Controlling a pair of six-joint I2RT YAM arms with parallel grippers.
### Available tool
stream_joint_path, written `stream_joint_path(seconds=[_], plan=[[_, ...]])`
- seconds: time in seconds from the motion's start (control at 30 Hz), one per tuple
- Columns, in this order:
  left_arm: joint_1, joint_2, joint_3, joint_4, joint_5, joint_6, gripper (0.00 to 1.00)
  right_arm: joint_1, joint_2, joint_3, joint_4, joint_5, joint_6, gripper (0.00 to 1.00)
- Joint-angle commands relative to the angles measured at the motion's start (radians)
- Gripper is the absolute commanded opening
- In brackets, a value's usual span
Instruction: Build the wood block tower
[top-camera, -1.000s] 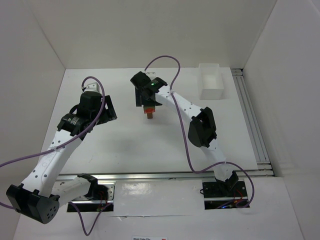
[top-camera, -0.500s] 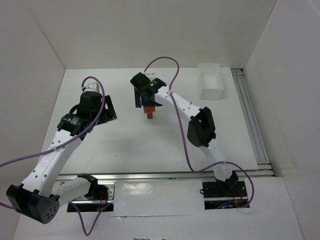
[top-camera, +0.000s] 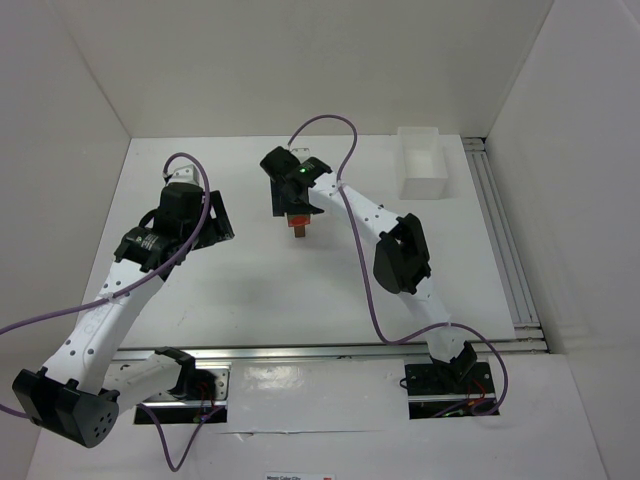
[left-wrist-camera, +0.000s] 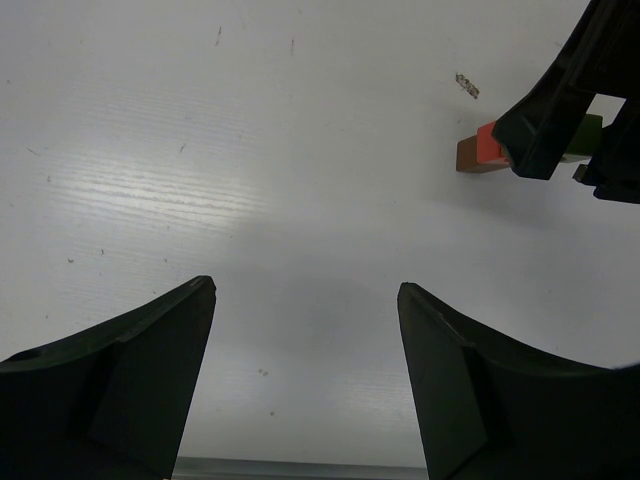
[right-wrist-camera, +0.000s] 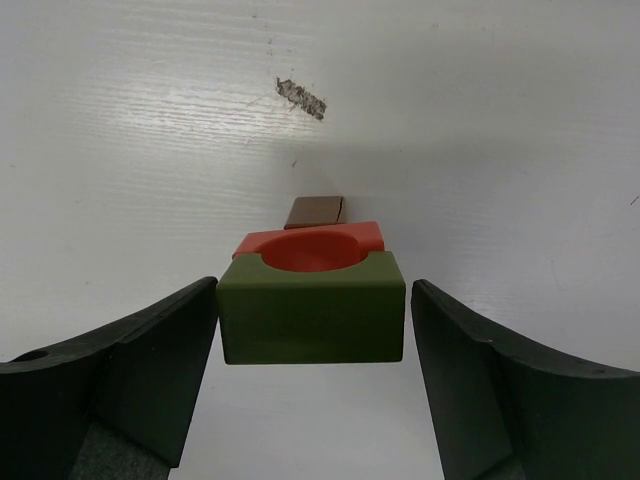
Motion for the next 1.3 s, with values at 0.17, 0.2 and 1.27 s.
stream_joint_path(seconds=[0.17,0.2,1.27], plan=[[0.007,0.002,0.006,0.030,-0.009,0.033,0.86,0.010,0.013,0.020,-0.013,0.001,-0.012,0.84],[0.007,0.002,0.006,0.030,-0.009,0.033,0.86,0.010,0.013,0.020,-0.013,0.001,-0.012,0.84],[0.007,0.020,0.006,0.039,-0.009,0.033,0.86,0.010,0.031,0.029,-0.013,0.001,-0.012,0.75]])
